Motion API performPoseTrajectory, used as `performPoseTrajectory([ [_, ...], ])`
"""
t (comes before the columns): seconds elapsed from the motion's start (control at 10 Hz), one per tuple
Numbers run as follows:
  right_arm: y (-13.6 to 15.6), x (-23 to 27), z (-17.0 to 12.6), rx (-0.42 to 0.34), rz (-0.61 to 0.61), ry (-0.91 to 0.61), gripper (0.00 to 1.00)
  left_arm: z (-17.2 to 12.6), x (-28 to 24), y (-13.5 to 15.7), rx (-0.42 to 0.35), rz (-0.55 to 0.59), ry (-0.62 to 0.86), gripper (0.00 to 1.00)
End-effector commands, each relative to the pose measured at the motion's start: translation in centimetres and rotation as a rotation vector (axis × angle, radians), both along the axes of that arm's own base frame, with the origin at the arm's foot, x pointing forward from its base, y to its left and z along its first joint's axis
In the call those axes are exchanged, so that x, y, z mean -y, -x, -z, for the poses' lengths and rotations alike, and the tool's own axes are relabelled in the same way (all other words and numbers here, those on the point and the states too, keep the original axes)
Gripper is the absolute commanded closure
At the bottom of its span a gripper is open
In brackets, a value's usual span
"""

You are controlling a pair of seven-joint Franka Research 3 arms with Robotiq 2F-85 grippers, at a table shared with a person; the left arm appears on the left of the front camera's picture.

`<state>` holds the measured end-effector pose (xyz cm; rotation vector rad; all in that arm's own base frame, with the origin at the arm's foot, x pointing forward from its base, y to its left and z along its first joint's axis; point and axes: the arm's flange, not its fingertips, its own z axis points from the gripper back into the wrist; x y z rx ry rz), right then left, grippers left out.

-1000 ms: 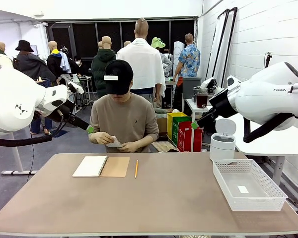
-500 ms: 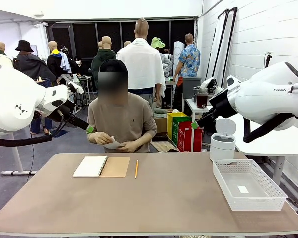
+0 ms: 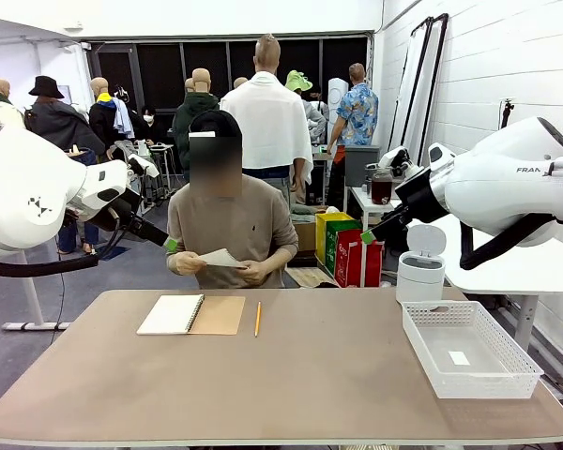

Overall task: Sort the paper based on its condition.
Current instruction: If a person hands you a paper, place it in the Organizing basket , and if it's crumpled, put it in the Trash can.

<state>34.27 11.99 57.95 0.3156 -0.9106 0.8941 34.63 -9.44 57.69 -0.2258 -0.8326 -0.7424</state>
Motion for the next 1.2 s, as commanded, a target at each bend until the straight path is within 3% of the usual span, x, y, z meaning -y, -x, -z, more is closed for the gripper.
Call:
performPoseTrajectory([
  [0.0, -0.03, 0.04, 0.02, 0.0, -0.003, -0.001, 0.0, 0.0, 0.0, 0.14, -0.003, 0.014, 0.002, 0.0],
  [1.1, -0.03, 0.04, 0.02, 0.0, -0.003, -0.001, 0.0, 0.0, 0.0, 0.14, -0.003, 0.014, 0.002, 0.0],
])
